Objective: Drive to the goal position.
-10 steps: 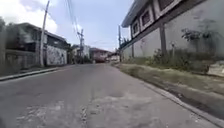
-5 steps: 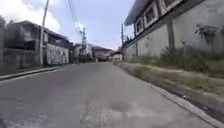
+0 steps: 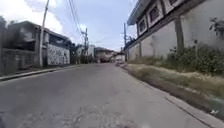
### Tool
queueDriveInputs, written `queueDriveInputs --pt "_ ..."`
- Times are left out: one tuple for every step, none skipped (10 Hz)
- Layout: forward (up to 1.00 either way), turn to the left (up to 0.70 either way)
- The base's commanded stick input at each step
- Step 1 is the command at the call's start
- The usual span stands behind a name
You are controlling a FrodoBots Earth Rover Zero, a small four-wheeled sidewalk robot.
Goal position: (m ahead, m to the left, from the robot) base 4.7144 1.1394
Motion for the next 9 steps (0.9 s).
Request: queueDriveInputs --pt "1.00 0.00" --pt "1.00 -0.01" --pt "1.00 -0.15" --pt "1.00 -0.40" --pt "1.00 -0.35" --pt "1.00 -0.09" --pt "1.00 -0.04" --pt "1.00 -0.03" --pt "1.00 0.00"
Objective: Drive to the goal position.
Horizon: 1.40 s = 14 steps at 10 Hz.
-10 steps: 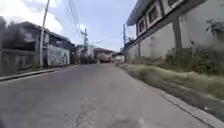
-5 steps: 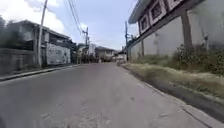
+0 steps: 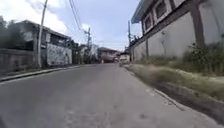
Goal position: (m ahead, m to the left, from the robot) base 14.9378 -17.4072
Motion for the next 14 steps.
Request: queueDriveInputs --pt "1.00 0.00" --pt "1.00 0.00" --pt "1.00 0.00" --pt "1.00 0.00" --pt "1.00 0.00" --pt "1.00 0.00" --pt "1.00 0.00" --pt "1.00 0.00" --pt "1.00 0.00" --pt "1.00 0.00" --pt "1.00 0.00" --pt "1.00 0.00" --pt "1.00 0.00" --pt "1.00 -0.16"
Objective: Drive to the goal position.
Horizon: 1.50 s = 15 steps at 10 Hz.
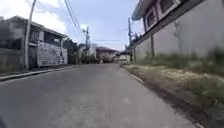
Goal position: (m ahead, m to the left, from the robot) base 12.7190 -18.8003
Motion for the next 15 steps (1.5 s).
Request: queueDriveInputs --pt "1.00 -0.33" --pt "1.00 -0.39" --pt "1.00 -0.36" --pt "1.00 -0.15" --pt "1.00 0.00" --pt "1.00 0.00" --pt "1.00 0.00" --pt "1.00 0.00" --pt "1.00 0.00" --pt "1.00 0.00" --pt "1.00 0.00" --pt "1.00 0.00" --pt "1.00 0.00" --pt "1.00 0.00" --pt "1.00 0.00"
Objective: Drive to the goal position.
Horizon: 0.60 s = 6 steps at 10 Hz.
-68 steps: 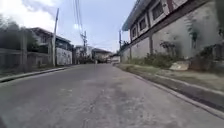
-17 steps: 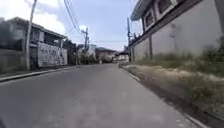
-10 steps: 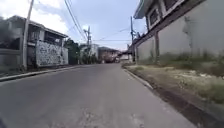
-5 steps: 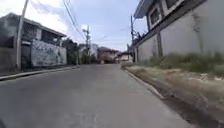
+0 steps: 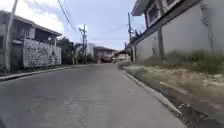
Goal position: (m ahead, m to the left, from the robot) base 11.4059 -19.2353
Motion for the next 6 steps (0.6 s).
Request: queueDriveInputs --pt "1.00 0.00" --pt "1.00 0.00" --pt "1.00 0.00" --pt "1.00 0.00" --pt "1.00 0.00" --pt "1.00 0.00"
